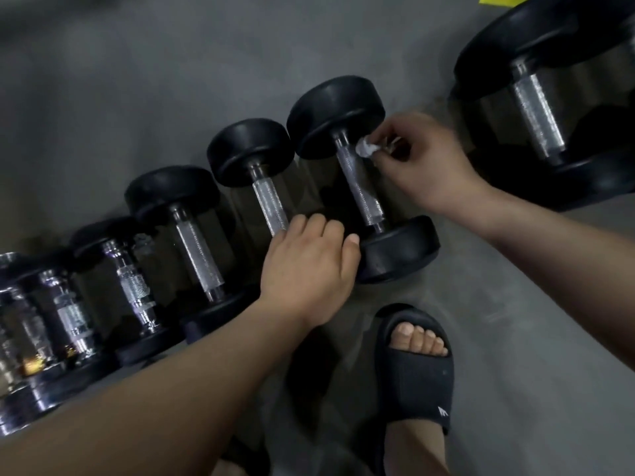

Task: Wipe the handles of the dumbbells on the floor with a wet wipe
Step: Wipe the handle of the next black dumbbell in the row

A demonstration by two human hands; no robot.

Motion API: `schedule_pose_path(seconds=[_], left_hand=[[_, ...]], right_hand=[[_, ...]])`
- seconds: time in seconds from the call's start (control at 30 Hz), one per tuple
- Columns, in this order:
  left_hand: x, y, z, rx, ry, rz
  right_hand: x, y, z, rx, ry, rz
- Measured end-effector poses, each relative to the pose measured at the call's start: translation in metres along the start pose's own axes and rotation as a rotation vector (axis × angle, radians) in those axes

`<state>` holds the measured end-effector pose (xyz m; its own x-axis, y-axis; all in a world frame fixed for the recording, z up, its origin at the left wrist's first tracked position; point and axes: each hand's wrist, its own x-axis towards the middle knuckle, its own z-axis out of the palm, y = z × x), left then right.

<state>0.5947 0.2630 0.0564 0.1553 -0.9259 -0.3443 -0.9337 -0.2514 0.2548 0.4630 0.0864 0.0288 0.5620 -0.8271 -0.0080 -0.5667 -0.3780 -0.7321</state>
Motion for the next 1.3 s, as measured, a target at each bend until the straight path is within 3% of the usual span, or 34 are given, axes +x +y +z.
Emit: schedule_pose_path(seconds=[0.2,0.37,0.67,0.8,0.97,1.17,1.3], left_hand=[[-0.002,0.004,0.01,0.074,0.114,-0.068],[0.003,0.01,0.01,0.039,0.096,-0.16],[0.003,0.011,0.016,0.07,0.161,-0.177],[0.002,0.01,0.017,0.113,0.174,-0.144],[0.004,0.01,0.018,0.124,0.197,-0.155],[0.005,0.011,0.021,0.107,0.218,-0.159],[0.004,0.012,0.02,0.104,0.22,-0.163]], right_hand=[[-0.004,0.006,0.003,-0.041,0.0,-0.089],[-0.002,0.005,0.003,-0.001,0.052,-0.027],[0.006,-0.005,0.02,0.014,0.001,-0.004],[0.0,-0.004,0.005,-0.043,-0.124,-0.068],[0.012,-0.01,0.012,-0.054,-0.065,-0.121],[-0.001,-0.004,0.002,-0.071,-0.165,-0.11],[0.012,-0.01,0.009,-0.063,-0.087,-0.053]])
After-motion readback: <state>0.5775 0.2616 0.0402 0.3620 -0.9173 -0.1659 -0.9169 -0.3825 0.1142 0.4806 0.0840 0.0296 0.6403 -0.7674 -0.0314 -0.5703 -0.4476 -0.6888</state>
